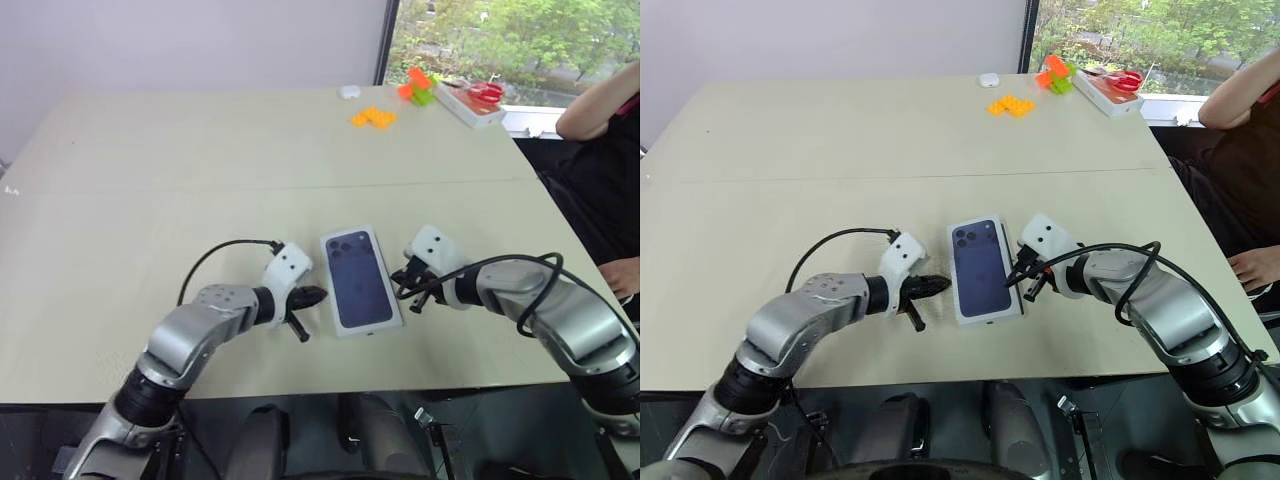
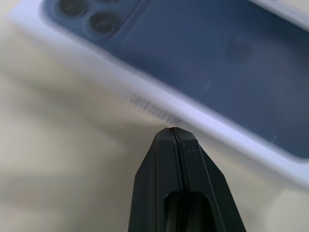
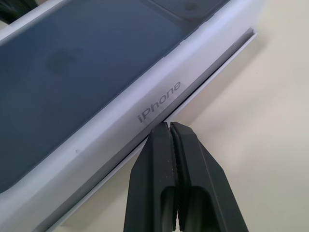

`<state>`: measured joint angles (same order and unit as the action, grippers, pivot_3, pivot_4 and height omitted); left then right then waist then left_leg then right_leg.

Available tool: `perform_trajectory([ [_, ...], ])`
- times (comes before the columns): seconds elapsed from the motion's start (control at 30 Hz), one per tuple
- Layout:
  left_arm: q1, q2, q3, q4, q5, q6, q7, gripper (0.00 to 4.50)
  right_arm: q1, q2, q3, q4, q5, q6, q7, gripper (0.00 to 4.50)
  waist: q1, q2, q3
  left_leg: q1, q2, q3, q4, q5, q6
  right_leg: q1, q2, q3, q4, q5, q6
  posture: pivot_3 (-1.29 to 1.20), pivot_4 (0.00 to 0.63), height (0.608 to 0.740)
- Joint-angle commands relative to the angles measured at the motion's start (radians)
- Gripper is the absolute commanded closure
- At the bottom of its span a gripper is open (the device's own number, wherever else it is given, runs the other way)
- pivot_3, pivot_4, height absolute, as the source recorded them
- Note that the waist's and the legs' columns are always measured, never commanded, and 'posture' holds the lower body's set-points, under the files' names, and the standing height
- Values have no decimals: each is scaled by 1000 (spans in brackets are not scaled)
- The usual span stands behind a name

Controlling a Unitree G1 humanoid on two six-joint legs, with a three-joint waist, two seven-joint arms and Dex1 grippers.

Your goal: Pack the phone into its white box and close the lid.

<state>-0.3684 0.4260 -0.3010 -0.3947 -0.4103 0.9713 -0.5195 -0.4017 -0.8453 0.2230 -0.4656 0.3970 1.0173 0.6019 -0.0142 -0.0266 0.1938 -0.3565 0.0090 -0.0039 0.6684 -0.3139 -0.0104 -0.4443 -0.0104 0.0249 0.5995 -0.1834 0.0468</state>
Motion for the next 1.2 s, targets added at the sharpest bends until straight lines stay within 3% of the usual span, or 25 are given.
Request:
perform_trajectory([
  [0.03, -16, -20, 18, -27, -9, -21, -5, 4500, -5, 2, -34, -32, -5, -8, 9, 4421, -1, 0, 0, 0, 0, 0, 0, 0, 0, 0, 0, 0, 0, 0, 0, 0, 150, 740],
  [0.5, -2, -40, 58, -57, -33, -2, -8, 4500, 8, 10, -21, -39, -30, -12, 27, 4421, 0, 0, 0, 0, 0, -1, 1, 0, 0, 0, 0, 0, 1, 0, 0, 0, 150, 740],
  [1.0, 4, -18, 8, -39, 2, -21, -13, 4500, 35, -3, -9, -43, -69, -17, 45, 4421, 1, 0, 0, 0, 0, 0, 1, 0, 0, 0, 0, 0, 2, 0, 0, 0, 150, 740],
  [1.1, 9, -13, 35, -42, -8, -22, -17, 4500, 38, -15, -33, -37, -84, -42, 46, 4421, 0, 0, 0, 1, 0, 0, 1, 0, 0, 0, 0, 0, 2, 0, 0, 0, 150, 740],
  [1.2, 11, -27, 144, -57, -83, -5, -26, 4500, 49, -44, -99, -4, -90, -94, 63, 4421, 0, 0, 0, 1, 0, 0, 1, 0, 0, 0, 0, 0, 2, 0, 0, 0, 150, 740],
])
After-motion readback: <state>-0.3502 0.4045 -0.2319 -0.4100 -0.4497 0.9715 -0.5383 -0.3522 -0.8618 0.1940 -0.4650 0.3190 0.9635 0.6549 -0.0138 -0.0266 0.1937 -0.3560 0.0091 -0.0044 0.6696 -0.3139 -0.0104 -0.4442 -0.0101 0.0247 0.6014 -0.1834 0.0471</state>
